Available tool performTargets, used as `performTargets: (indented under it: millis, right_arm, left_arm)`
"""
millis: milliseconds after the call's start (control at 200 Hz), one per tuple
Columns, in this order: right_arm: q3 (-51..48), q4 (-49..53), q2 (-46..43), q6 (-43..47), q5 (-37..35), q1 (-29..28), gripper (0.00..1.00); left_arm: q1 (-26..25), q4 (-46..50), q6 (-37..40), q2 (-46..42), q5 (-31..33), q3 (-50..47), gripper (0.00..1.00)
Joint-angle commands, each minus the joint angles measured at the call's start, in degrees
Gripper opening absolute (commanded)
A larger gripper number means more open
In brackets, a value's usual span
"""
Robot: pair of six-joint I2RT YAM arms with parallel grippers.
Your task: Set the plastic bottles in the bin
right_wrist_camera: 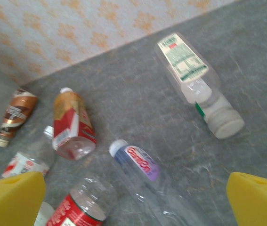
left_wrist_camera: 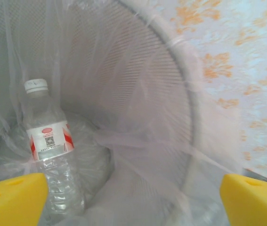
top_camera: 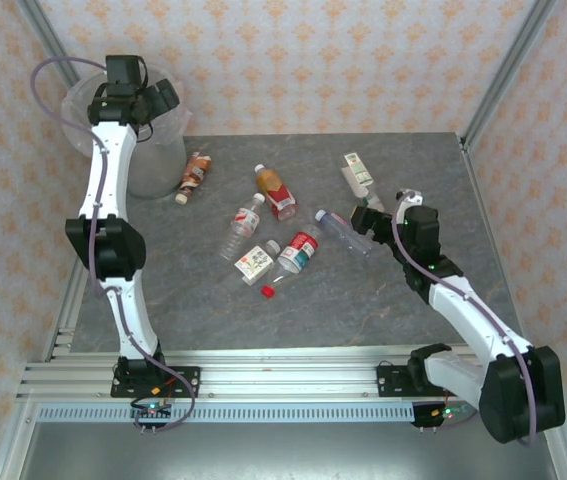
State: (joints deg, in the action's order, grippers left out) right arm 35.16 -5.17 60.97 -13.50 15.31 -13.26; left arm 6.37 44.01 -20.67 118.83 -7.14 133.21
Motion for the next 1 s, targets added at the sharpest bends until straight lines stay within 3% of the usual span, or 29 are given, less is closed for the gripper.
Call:
performTargets:
  millis: [0, 220, 430, 646, 831, 991]
  right_arm:
    - [4.4, 9.3, 2.2, 0.4, -7.0, -0.3, 0.99]
    - [11.2, 23.5, 10.2, 5.3, -11.5, 1.3, 0.99]
    - [14.2, 27.3, 15.5, 13.8, 3.6, 1.9, 1.0]
    - [14.0, 25.8, 19.3, 18.9, 8.6, 1.5, 0.98]
    - [16.2, 27.9, 24.0, 23.4, 11.2, -0.5, 0.99]
    - [19.1, 30.5, 28.2, 25.7, 7.2, -1.1, 0.99]
  left_arm:
    - [-0.4, -6.3, -1.7, -8.1, -2.8, -5.9, 0.97]
    - [-0.4, -16.6, -2.7, -19.7, -6.9, -20.1, 1.0]
    - [-0.4, -23.3, -8.4, -28.3, -13.5, -31.6, 1.0]
    - [-0.6, -32.8, -17.9, -36.6, -24.3, -48.6, 1.0]
    - [-1.5, -32.5, -16.5, -43.8, -25.0, -55.9, 1.0]
    - [-2.0, -28.7, -13.0, -48.2, -23.5, -59.5, 1.0]
